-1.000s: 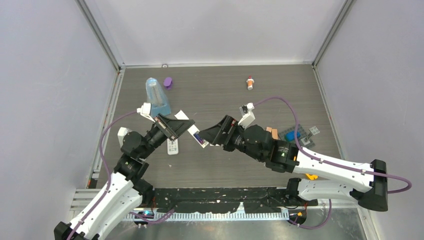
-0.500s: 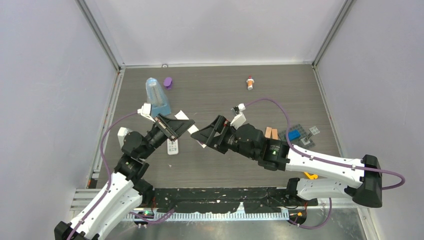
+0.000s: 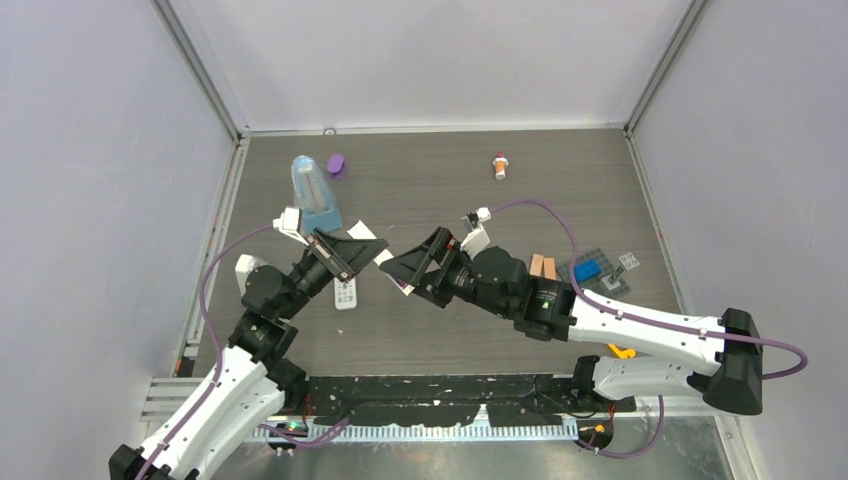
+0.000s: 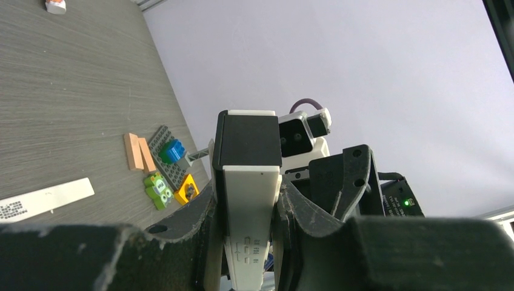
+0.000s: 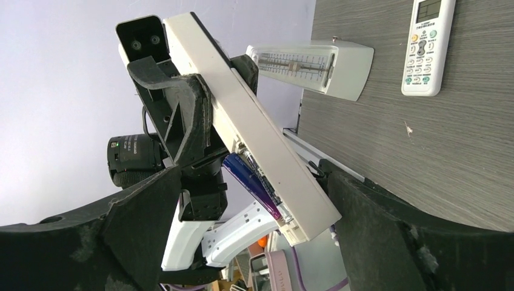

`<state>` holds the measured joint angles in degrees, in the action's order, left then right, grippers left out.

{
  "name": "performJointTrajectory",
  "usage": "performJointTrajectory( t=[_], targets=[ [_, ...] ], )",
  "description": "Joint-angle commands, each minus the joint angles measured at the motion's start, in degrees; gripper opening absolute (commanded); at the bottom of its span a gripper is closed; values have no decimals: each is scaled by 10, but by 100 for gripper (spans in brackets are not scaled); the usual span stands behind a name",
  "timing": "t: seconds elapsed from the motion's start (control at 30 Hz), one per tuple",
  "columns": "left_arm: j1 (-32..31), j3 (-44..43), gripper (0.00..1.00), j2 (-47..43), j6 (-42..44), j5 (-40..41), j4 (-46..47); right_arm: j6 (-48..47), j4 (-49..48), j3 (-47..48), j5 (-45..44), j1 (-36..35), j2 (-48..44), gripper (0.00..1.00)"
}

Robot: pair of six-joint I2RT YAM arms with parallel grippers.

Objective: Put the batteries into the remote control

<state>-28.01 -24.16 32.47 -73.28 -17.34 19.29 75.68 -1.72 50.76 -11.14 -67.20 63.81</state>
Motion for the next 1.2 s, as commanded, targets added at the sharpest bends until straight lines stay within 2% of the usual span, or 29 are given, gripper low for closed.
performJointTrajectory(
  t=[0.0,0.1,0.17,0.47,0.87,0.93,1.03,1.1,1.13,1.17],
  targets=[
    [1,2,0,-8,8,-6,38,20,-42,-3,-1,9,-9,94],
    [1,2,0,-7,10,-9,40,24,-43,0,9,13,-4,89],
    [1,2,0,-6,10,-11,42,26,-40,4,16,16,1,83],
    [1,2,0,-6,12,-15,44,24,-28,16,36,23,20,78],
    [1,3,0,-11,10,-8,35,26,-42,8,49,26,23,46],
    [1,3,0,-12,8,-7,34,26,-42,10,56,26,27,44],
    [1,3,0,-14,7,-6,33,23,-43,11,60,27,31,44],
    [1,4,0,-15,7,-3,31,21,-43,10,60,27,28,50],
    [1,3,0,-16,8,-2,29,18,-45,8,58,27,26,58],
    [1,4,0,-17,9,-2,28,16,-45,7,56,27,21,63]
  ],
)
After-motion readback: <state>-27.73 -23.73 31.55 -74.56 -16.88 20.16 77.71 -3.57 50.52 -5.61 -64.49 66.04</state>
